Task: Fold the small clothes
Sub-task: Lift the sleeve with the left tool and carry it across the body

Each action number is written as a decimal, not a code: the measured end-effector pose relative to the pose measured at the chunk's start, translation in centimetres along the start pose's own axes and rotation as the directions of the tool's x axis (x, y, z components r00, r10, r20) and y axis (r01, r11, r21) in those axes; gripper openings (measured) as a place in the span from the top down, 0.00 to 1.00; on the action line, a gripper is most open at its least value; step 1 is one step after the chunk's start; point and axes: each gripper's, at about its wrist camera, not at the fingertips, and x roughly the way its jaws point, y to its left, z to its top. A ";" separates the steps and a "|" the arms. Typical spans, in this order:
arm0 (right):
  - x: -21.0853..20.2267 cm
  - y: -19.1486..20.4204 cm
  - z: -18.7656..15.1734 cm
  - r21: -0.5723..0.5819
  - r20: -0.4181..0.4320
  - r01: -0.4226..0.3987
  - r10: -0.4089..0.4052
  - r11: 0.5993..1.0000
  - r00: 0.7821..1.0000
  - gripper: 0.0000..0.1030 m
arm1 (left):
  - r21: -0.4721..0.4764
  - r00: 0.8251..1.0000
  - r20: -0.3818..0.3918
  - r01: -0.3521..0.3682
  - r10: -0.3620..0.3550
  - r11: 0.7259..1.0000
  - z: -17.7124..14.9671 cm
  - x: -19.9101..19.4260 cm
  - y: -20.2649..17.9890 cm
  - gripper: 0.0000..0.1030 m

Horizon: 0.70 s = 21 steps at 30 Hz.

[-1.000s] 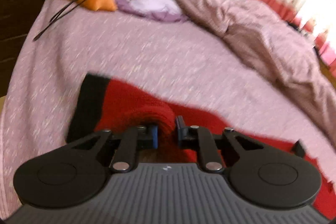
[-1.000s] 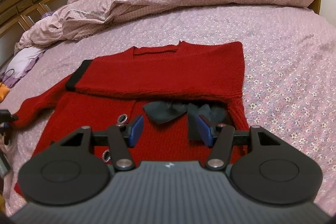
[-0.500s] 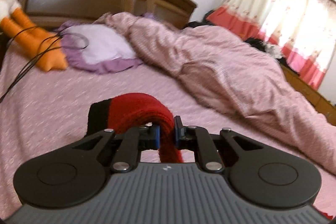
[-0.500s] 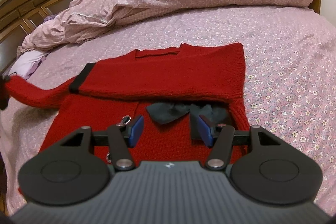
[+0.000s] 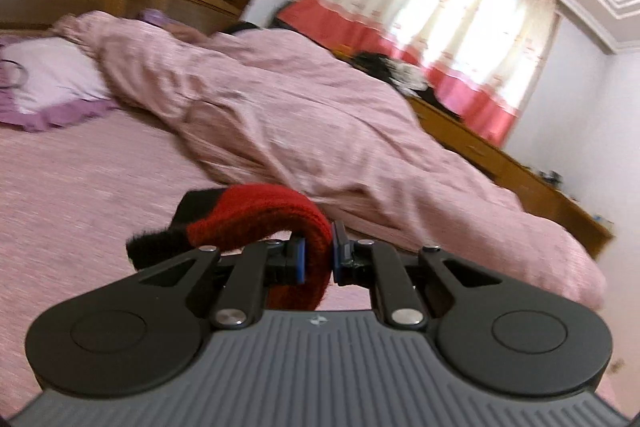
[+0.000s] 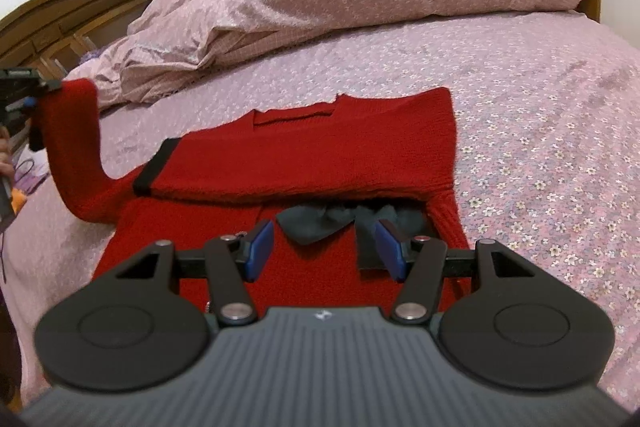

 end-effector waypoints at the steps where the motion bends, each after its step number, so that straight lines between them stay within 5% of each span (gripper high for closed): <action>1: 0.0 -0.2 0.0 0.009 0.004 0.002 -0.002 1.000 1.000 0.43 | 0.006 1.000 -0.007 0.023 -0.023 1.000 -0.5 0.2 -1.2 0.86; 12: -0.1 -1.6 -0.4 0.061 0.012 -0.003 0.002 0.998 1.000 0.43 | 0.043 0.970 -0.162 0.189 -0.179 0.981 -7.6 2.8 -9.1 0.86; 21: 0.2 -2.3 -0.6 0.093 0.008 0.007 -0.007 0.996 1.000 0.43 | 0.145 0.927 -0.342 0.215 -0.155 0.966 -14.2 6.4 -10.4 0.86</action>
